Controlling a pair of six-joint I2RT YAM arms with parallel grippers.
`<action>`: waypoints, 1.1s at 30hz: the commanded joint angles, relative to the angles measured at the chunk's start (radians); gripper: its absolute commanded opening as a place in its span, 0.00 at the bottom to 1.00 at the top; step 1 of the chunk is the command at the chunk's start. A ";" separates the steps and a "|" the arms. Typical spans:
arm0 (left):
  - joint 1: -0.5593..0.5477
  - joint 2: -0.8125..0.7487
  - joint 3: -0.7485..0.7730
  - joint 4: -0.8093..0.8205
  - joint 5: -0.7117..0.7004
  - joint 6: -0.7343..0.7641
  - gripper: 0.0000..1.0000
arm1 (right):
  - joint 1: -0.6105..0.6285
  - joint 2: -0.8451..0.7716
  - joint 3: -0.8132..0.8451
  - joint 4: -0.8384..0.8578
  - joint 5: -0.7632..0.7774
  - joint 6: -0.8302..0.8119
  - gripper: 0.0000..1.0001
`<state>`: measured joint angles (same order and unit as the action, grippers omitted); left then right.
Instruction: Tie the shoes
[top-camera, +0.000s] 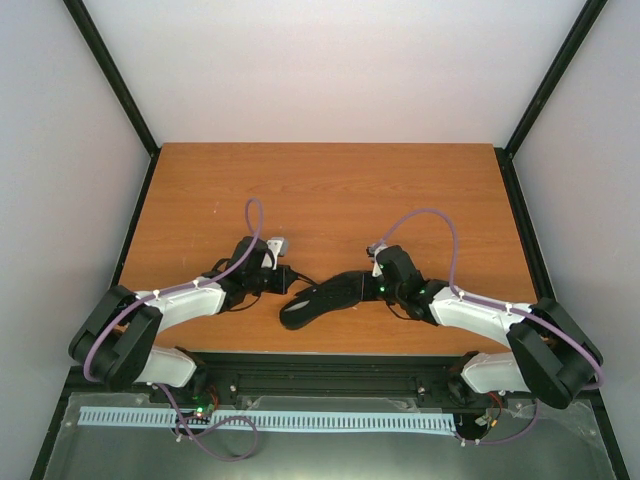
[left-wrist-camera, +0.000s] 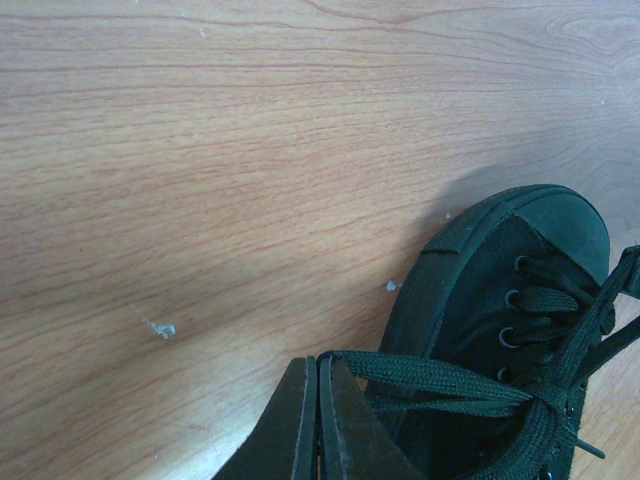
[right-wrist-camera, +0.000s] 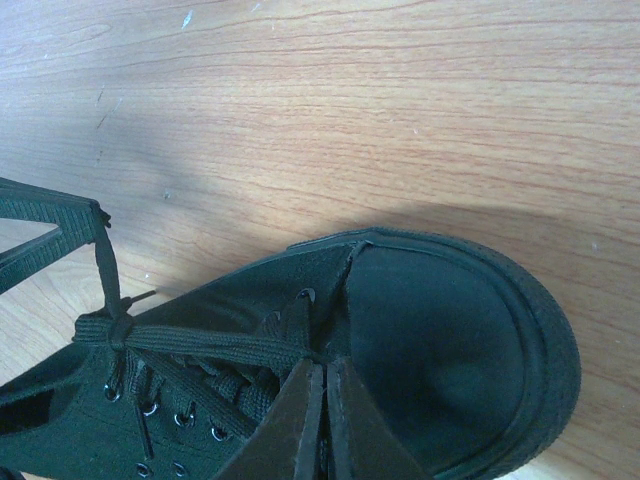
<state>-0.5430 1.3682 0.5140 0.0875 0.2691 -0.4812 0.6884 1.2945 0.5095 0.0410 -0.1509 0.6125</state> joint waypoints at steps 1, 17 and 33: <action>0.034 0.011 0.007 -0.013 -0.079 -0.014 0.01 | -0.027 -0.020 -0.020 -0.033 0.045 0.001 0.03; 0.052 -0.007 -0.010 0.034 0.028 0.009 0.01 | -0.036 -0.044 -0.042 0.007 -0.022 -0.035 0.03; 0.052 -0.314 0.166 -0.278 -0.005 0.061 1.00 | -0.036 -0.265 0.117 -0.264 -0.051 -0.184 0.95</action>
<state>-0.4995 1.0687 0.6041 -0.0830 0.2913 -0.4438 0.6586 1.0519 0.5896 -0.1471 -0.2169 0.4610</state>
